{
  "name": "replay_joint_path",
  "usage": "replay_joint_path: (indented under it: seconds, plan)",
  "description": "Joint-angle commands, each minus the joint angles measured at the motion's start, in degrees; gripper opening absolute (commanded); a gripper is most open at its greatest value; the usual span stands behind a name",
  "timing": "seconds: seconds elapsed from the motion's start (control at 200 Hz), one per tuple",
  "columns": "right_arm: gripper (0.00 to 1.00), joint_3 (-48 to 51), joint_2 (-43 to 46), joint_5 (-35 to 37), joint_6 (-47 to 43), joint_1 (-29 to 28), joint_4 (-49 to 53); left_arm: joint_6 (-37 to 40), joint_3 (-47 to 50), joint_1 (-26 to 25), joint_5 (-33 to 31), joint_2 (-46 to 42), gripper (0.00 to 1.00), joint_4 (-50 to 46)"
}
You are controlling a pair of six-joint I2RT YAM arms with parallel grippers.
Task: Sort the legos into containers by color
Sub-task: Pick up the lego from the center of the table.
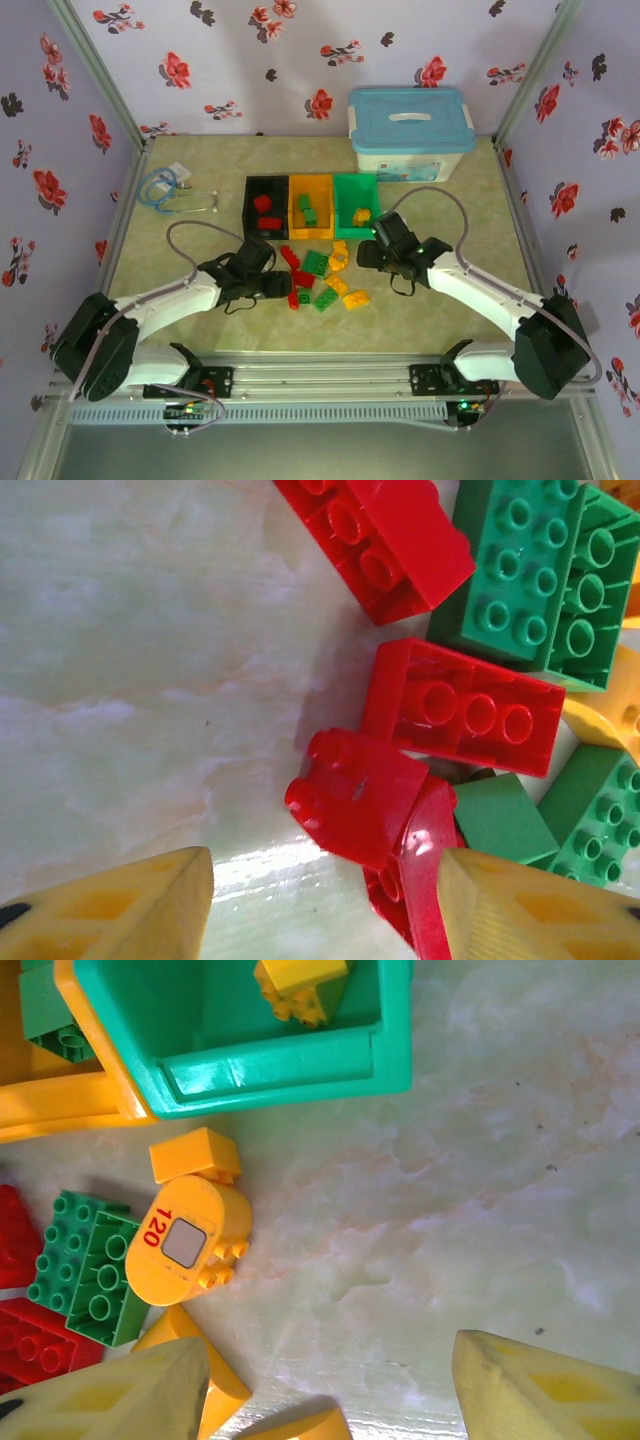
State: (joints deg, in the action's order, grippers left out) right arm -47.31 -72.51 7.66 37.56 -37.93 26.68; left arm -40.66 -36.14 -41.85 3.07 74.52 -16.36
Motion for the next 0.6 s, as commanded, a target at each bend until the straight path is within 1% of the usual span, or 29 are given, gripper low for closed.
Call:
replay_joint_path:
  seconds: [0.0,0.23,0.325,0.445,0.595]
  plan:
    - [0.65,1.72,2.47,0.78,1.81,-0.3,-1.63,0.67,-1.3,-0.43,-0.19,1.99,0.57,1.63]
    - [0.65,4.09,4.59,1.21,2.73,-0.3,-2.11,0.94,-1.48,-0.34,-1.0,6.95,0.56,2.87]
    - [0.64,4.41,4.79,1.05,3.03,-0.3,-2.16,0.58,-1.73,-0.34,-2.66,8.05,0.51,3.52]
    - [0.64,4.68,5.16,0.86,3.3,-0.3,-2.5,1.03,-2.45,-0.17,-3.15,9.19,0.5,4.32]
    - [0.63,4.43,5.53,0.79,3.56,-0.3,-2.54,2.26,-4.51,0.08,-3.96,11.84,0.47,2.76]
